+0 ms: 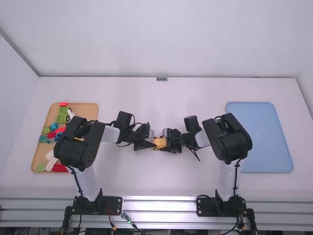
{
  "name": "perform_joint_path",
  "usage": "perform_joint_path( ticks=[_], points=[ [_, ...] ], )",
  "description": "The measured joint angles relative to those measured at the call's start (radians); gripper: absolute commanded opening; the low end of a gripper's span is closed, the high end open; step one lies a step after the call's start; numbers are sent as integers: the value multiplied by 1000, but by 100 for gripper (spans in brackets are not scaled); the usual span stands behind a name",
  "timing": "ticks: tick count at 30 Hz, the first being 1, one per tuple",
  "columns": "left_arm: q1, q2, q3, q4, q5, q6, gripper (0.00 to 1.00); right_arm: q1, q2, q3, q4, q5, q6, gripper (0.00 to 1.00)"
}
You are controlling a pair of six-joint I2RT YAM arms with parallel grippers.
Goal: Assemble lego blocks to make yellow taxi
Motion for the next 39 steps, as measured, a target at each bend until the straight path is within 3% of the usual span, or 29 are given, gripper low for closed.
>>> perform_joint_path(
  ticks=[30,39],
  points=[
    [-8,0,8,77,-69,16,15,-7,0,6,-8,2,-2,47],
    [-11,-12,20,17,-95,19,11,-2,0,6,-12,-2,-10,47]
  ],
)
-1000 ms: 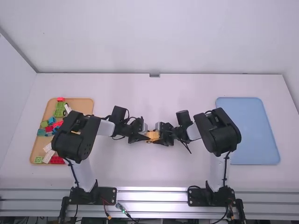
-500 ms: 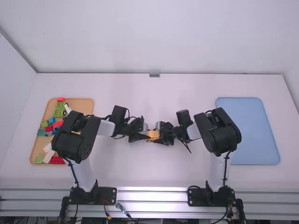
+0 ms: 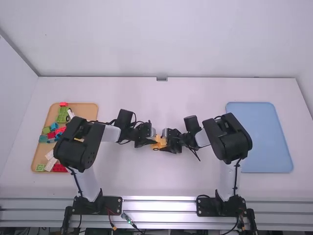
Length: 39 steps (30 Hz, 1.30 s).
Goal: Assemble lego blocks to make yellow taxi
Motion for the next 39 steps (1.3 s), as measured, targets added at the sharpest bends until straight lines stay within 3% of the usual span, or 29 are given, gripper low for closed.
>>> perform_joint_path(
  ticks=[12,39],
  points=[
    [-11,-70,-3,-112,-84,0,6,14,0,-1,2,1,2,47],
    [-11,-56,-11,-115,-9,11,15,14,0,-2,3,0,2,48]
  ],
)
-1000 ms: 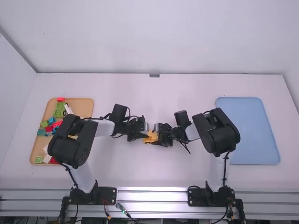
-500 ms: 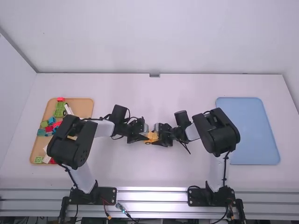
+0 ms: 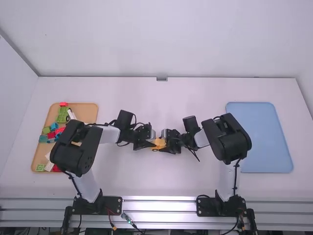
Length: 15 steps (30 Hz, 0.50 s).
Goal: Assemble lego blocks to make yellow taxi
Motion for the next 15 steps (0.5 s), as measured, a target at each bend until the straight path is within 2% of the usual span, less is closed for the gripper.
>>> perform_joint_path(
  ticks=[8,15],
  points=[
    [0,0,0,1,0,0,29,0,0,0,0,0,0,48],
    [0,0,0,3,1,0,36,0,0,0,0,0,0,48]
  ],
)
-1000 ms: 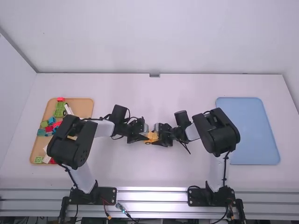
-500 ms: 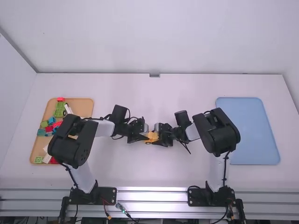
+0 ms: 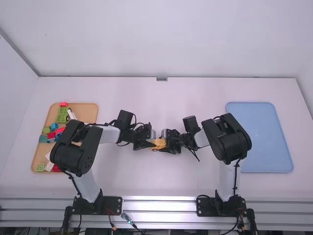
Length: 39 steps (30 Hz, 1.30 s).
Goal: Assemble lego blocks to make yellow taxi
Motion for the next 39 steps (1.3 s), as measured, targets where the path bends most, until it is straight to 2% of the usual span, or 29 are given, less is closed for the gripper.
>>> perform_joint_path(
  ticks=[8,14,21,24,25,26,27,33,39],
  points=[
    [0,0,0,0,2,0,42,0,0,0,-1,0,0,48],
    [0,0,0,8,3,0,43,0,0,0,0,0,1,48],
    [11,-17,-2,-27,41,0,54,0,0,0,0,0,0,48],
    [19,-64,-3,-32,63,0,53,0,0,0,0,0,0,48],
    [19,-76,-3,-27,68,0,37,0,0,0,-1,0,0,48],
    [19,-85,-3,-23,75,3,6,0,0,0,-1,0,0,48],
    [19,-85,-3,-23,76,-2,2,0,0,0,0,0,0,48],
    [14,-57,-3,6,82,6,2,0,0,0,0,0,0,48],
    [14,49,-1,143,105,-74,2,0,0,0,-2,-1,-1,48]
  ],
)
